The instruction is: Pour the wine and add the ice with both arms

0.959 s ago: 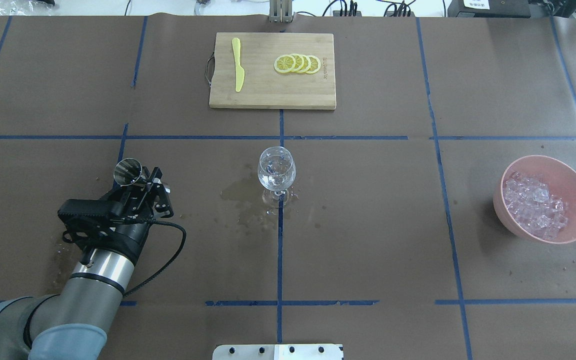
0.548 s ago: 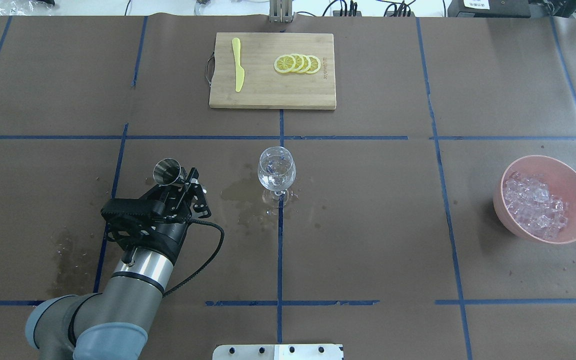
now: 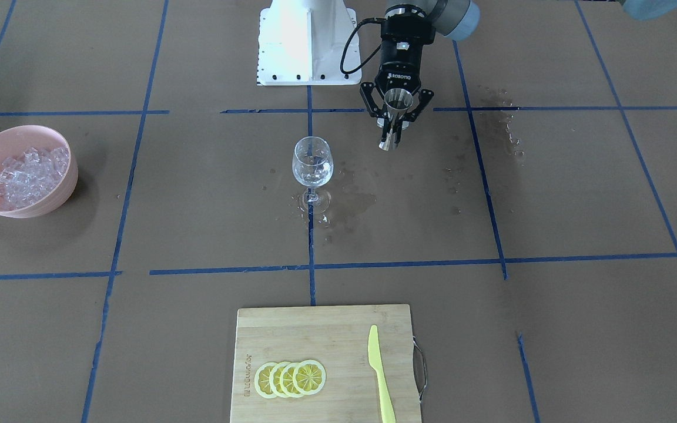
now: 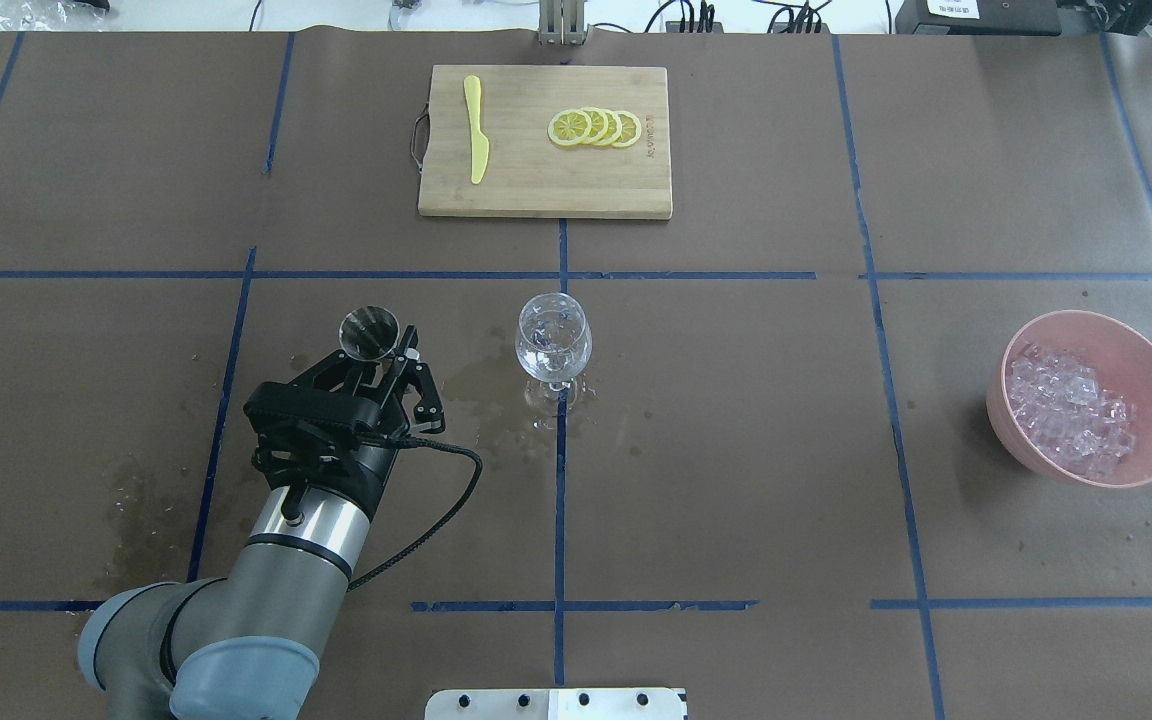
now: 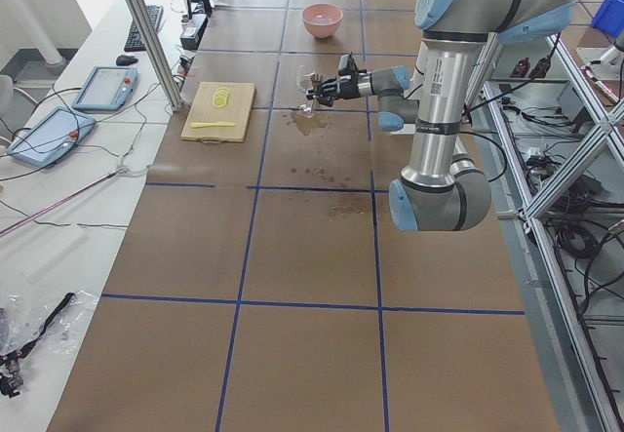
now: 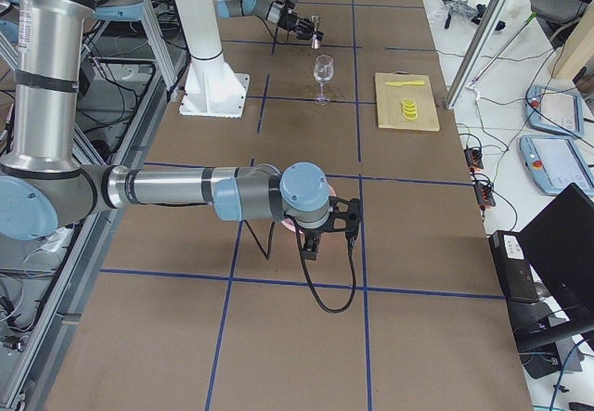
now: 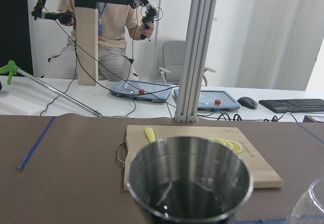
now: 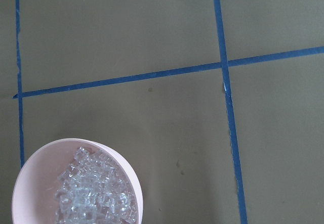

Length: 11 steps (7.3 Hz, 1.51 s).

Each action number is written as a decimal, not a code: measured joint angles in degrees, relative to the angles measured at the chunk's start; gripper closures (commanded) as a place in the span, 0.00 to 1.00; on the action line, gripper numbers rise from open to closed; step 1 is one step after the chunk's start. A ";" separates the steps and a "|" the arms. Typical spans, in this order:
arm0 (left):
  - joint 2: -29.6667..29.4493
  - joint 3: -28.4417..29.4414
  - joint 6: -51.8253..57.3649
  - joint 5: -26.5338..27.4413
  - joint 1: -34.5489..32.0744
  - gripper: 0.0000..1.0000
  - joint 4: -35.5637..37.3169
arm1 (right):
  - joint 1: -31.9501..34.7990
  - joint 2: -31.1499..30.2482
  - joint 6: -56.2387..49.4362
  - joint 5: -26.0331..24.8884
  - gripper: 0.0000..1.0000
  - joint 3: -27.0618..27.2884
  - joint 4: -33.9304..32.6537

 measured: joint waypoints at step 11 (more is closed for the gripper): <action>-8.23 6.81 22.41 -2.10 -3.50 1.00 1.02 | 0.00 0.27 -0.01 -0.09 0.00 -0.01 0.01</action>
